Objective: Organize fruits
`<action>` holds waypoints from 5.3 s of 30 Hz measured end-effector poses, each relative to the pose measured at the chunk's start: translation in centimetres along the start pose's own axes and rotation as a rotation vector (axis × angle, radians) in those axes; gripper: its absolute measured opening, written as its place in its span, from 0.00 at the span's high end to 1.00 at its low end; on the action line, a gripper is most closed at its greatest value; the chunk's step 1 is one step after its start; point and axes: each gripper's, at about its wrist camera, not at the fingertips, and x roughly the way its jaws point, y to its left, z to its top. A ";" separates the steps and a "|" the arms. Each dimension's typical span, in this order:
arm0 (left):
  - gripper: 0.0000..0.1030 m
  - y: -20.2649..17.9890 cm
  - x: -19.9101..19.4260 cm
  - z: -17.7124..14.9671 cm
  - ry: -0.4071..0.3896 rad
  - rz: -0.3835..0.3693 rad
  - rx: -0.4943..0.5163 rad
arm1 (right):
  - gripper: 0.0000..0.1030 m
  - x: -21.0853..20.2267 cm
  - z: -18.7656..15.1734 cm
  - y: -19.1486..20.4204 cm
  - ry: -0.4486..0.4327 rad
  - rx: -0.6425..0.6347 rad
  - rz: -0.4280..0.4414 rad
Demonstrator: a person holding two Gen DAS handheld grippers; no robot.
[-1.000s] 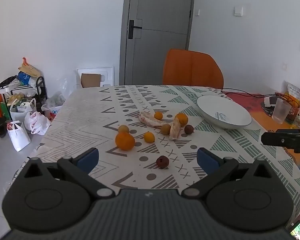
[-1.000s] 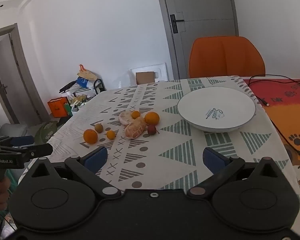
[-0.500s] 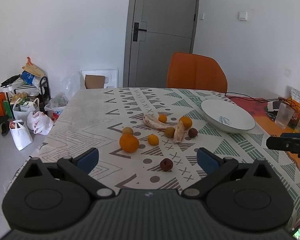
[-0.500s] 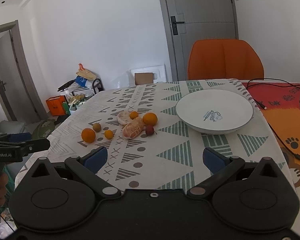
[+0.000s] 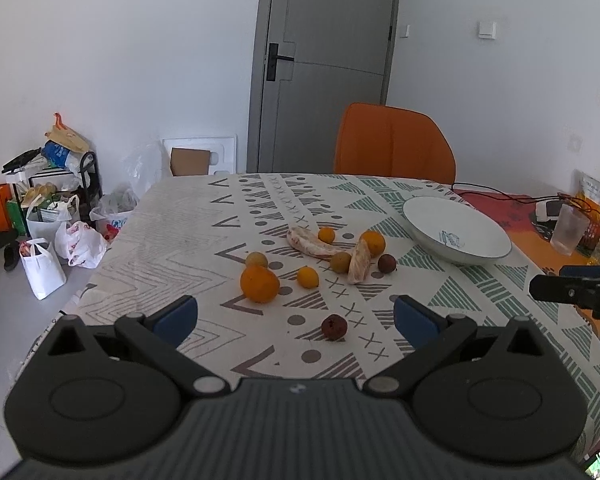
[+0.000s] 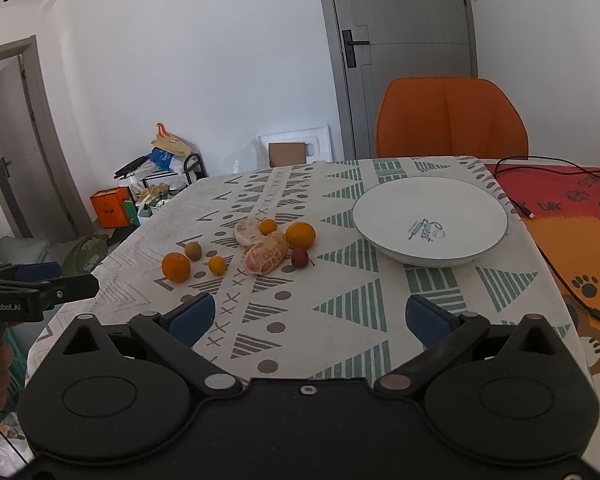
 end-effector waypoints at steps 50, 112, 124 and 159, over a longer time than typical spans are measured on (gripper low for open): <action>0.02 2.3 4.6 -1.5 0.007 -0.039 -0.061 | 0.00 5.6 -1.2 0.5 0.043 0.023 -0.001; 0.62 6.0 14.1 -0.4 0.115 -0.091 -0.131 | 0.76 19.3 0.9 3.5 0.075 0.102 0.067; 0.62 3.7 13.5 0.6 0.079 -0.103 -0.088 | 0.88 16.0 -0.2 1.6 0.028 0.168 0.107; 0.62 -8.0 15.0 5.5 -0.007 -0.205 0.086 | 0.91 7.8 -0.1 -10.6 -0.249 0.319 0.012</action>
